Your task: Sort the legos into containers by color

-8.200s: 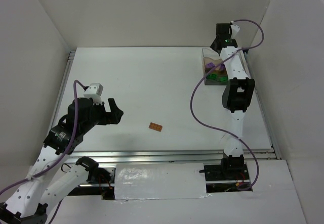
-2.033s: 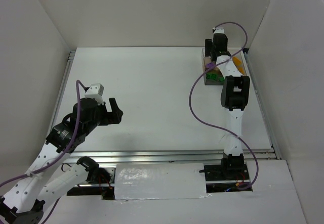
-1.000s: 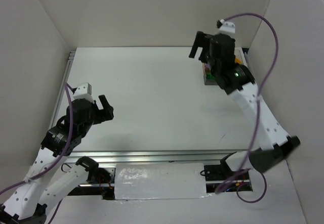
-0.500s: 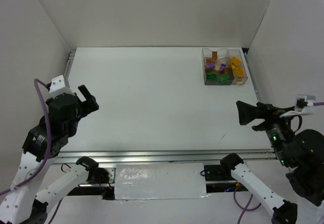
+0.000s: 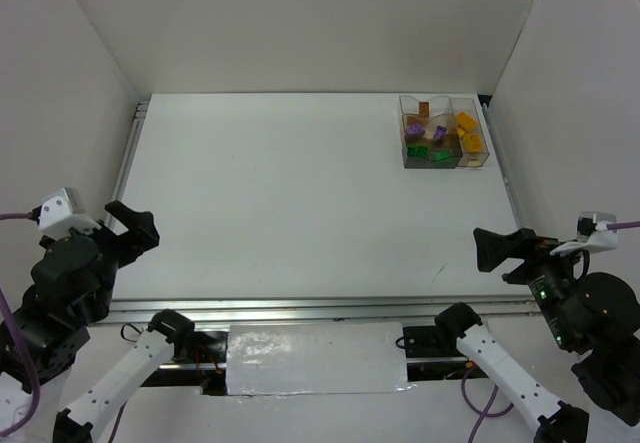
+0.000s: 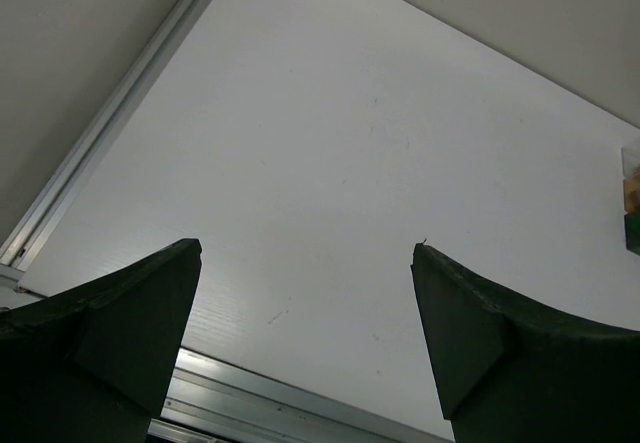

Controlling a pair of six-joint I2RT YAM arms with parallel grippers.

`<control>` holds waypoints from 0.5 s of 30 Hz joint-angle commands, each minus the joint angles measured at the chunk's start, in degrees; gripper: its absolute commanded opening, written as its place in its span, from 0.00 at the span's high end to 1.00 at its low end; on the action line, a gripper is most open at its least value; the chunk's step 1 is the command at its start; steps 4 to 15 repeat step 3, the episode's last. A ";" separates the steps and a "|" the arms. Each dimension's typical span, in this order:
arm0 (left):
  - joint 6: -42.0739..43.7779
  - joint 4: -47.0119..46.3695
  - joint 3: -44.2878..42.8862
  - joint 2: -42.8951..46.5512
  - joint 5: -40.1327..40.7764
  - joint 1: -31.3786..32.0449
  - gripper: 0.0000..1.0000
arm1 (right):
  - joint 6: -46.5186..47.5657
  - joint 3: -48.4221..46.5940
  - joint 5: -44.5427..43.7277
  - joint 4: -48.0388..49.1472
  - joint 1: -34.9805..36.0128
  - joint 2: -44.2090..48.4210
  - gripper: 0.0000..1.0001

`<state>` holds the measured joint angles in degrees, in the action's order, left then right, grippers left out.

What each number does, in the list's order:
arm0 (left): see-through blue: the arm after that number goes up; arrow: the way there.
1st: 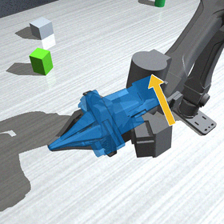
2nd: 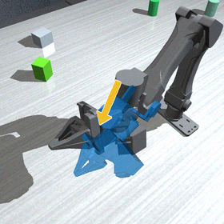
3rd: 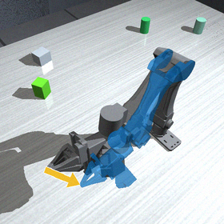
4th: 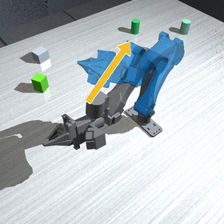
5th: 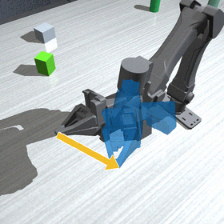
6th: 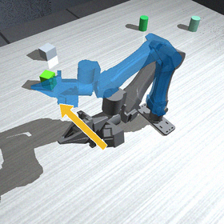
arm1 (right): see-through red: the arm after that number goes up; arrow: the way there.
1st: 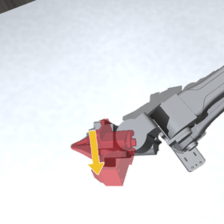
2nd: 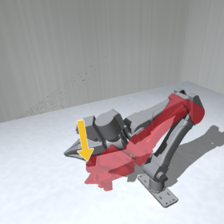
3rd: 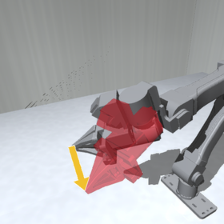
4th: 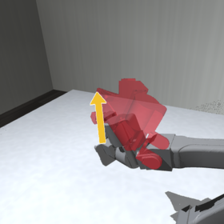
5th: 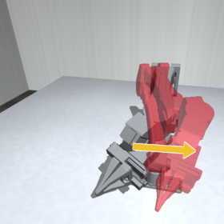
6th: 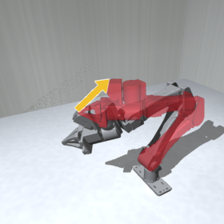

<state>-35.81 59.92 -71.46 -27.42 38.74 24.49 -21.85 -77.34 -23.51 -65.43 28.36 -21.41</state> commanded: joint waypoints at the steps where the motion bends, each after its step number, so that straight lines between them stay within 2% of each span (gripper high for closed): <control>1: 2.24 -1.21 0.79 0.26 1.51 -0.32 0.01 | -0.21 -0.97 -0.93 0.30 0.29 1.02 0.00; 15: 2.24 -1.56 1.50 0.09 1.16 -0.23 0.00 | 0.14 -0.79 0.04 0.83 0.20 0.93 0.00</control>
